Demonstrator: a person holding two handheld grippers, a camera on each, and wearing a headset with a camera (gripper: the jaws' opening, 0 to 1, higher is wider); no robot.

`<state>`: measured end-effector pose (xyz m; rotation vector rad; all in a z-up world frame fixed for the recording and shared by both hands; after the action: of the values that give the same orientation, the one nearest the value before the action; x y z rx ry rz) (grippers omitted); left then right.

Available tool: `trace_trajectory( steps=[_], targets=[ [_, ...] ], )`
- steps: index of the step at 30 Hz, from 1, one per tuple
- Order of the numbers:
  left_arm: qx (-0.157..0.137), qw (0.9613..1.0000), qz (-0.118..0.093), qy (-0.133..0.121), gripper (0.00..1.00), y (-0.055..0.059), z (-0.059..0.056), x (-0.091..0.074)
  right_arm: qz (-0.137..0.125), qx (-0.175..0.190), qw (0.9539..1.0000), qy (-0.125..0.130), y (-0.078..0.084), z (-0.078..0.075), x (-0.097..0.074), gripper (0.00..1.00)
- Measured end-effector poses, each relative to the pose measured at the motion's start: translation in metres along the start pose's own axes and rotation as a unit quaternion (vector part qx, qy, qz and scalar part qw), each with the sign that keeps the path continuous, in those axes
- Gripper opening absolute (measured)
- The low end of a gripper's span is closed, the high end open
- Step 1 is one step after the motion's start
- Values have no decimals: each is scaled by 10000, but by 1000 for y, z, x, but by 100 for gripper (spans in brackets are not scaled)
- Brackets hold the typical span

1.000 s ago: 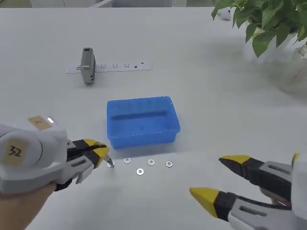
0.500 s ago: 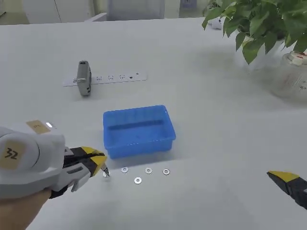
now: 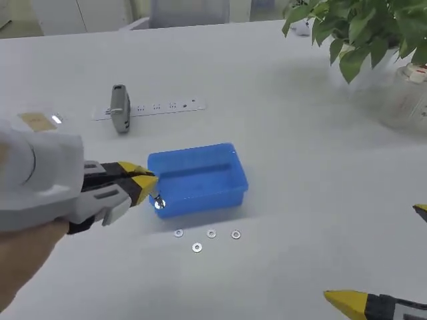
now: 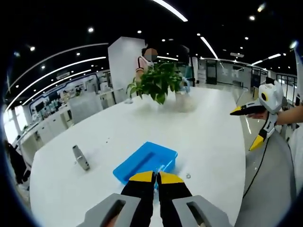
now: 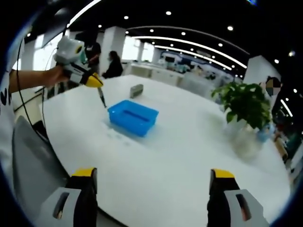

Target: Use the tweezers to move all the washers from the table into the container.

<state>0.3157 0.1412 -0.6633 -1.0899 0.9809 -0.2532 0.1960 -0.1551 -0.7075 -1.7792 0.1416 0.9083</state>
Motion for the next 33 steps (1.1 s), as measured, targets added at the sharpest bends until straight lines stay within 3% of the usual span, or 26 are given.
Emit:
trace_trajectory(
  steps=[3, 9, 12, 20, 27, 33],
  targets=[
    [63, 10000, -28, -14, 0, -6, 6, 4, 62, 269, 9990, -365, 4, 14, 2, 99],
    [19, 10000, -48, 14, 0, -8, 15, 13, 129, 401, 9975, -563, 8, 33, 12, 99],
    [-32, 10000, -37, 56, 0, -7, 20, 22, 277, 180, 9988, -363, 13, 31, 15, 99],
    [37, 9997, 188, 180, 0, 2, 33, 46, 465, -79, 9985, -260, 15, 38, 17, 99],
    [-37, 9989, 390, 266, 0, 22, 33, 63, 449, -139, 9989, -52, 16, 34, 16, 94],
    [-72, 9986, 448, 278, 0, 31, 31, 69, 532, -168, 9984, -97, 17, 35, 17, 94]
  ],
)
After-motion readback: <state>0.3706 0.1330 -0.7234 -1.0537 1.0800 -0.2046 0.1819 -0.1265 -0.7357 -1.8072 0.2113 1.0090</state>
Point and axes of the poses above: the centre of the closed fingertips' face, and the gripper's own axes: x roughly forward along the fingers, z roughly to its left, y roughly out of its underside, the point moved 7 cm from there along -x, roughly backward along the fingers, and after that the axes turned 4 degrees about z, right-handed, at the moved point
